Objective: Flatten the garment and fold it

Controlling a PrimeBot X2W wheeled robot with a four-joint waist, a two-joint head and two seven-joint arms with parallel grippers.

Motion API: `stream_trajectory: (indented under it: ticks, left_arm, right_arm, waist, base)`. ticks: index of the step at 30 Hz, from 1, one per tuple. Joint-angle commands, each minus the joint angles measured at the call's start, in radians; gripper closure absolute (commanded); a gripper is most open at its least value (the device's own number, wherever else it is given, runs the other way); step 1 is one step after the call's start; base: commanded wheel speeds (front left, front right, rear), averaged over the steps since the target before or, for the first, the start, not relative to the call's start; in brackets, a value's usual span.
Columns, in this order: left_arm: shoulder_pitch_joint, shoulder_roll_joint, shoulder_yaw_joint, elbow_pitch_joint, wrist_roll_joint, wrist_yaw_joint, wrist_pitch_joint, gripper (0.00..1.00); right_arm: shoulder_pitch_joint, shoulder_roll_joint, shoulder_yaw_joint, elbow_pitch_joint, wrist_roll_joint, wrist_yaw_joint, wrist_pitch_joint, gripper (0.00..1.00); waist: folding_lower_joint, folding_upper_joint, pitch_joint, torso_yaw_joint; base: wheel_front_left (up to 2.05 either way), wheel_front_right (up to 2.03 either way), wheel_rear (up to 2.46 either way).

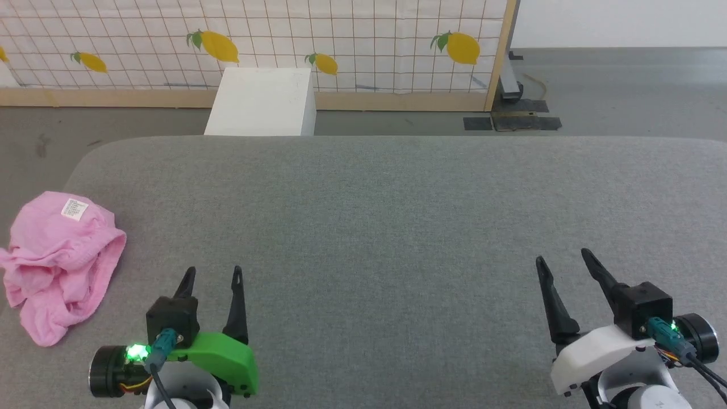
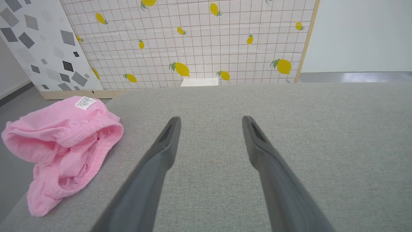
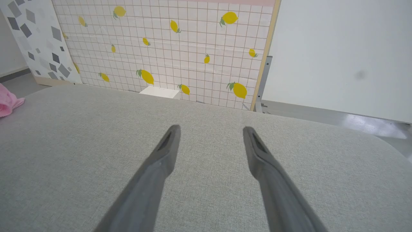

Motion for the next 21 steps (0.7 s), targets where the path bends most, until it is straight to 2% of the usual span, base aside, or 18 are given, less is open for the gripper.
stream_trajectory:
  ticks: [1,11,21]
  left_arm:
    - [-0.008,0.000,-0.006,0.008,-0.005,0.004,-0.011,0.00]
    - [-0.022,0.001,-0.018,0.029,-0.025,0.014,-0.033,0.00]
    - [-0.029,0.004,-0.018,0.033,-0.046,0.026,-0.055,0.00]
  right_arm:
    - [-0.001,0.000,-0.003,0.002,0.002,0.000,-0.009,0.00]
    - [-0.003,0.000,-0.008,0.005,0.003,0.000,-0.026,0.00]
    - [-0.002,0.000,-0.007,0.008,0.007,0.000,-0.037,0.00]
  waist:
    - [0.0000,0.0000,0.000,0.003]
    - [0.0000,0.0000,0.004,0.046]
    - [0.0000,0.0000,0.006,0.122]
  base:
    - [0.00,0.00,0.00]
    - [0.00,0.00,0.00]
    - [0.00,0.00,0.00]
